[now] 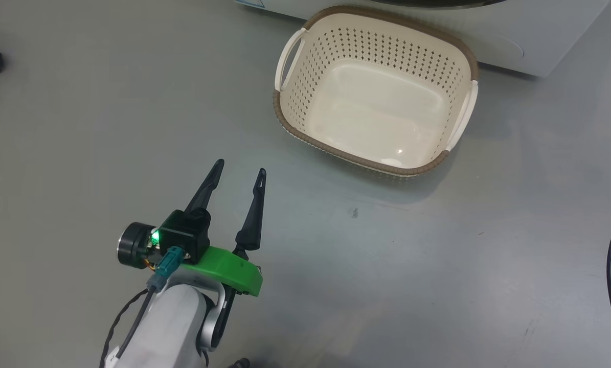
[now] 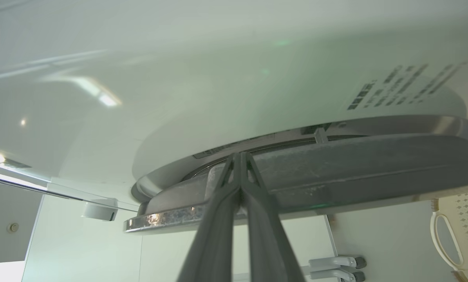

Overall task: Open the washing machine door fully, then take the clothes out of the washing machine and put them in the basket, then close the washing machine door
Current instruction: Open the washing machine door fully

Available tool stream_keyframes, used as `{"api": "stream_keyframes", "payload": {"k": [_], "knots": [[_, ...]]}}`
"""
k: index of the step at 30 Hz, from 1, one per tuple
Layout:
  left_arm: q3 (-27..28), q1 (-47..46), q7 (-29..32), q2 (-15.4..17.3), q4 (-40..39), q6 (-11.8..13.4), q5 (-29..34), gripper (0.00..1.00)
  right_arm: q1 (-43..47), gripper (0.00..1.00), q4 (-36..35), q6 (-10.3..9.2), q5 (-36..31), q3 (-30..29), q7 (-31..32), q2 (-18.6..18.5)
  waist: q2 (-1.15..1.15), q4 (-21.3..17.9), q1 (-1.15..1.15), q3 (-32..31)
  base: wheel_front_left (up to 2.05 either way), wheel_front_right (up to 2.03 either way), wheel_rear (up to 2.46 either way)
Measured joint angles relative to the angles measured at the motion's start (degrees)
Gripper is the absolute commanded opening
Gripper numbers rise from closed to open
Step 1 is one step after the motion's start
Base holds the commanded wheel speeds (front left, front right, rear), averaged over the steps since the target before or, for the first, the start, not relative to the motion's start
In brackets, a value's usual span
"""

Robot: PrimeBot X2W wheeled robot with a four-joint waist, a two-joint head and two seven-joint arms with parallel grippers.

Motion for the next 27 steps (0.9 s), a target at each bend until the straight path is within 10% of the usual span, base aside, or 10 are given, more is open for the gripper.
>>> {"api": "stream_keyframes", "payload": {"k": [27], "knots": [[2.08, -0.25, 0.0, -0.13, -3.34, -0.02, -0.78, 1.0, -9.39, 0.0, 15.67, 0.01, 0.55, 0.59, 6.42, -3.82, 0.0, 2.24, 0.0, 0.96, 0.0, 0.0, 0.0]]}}
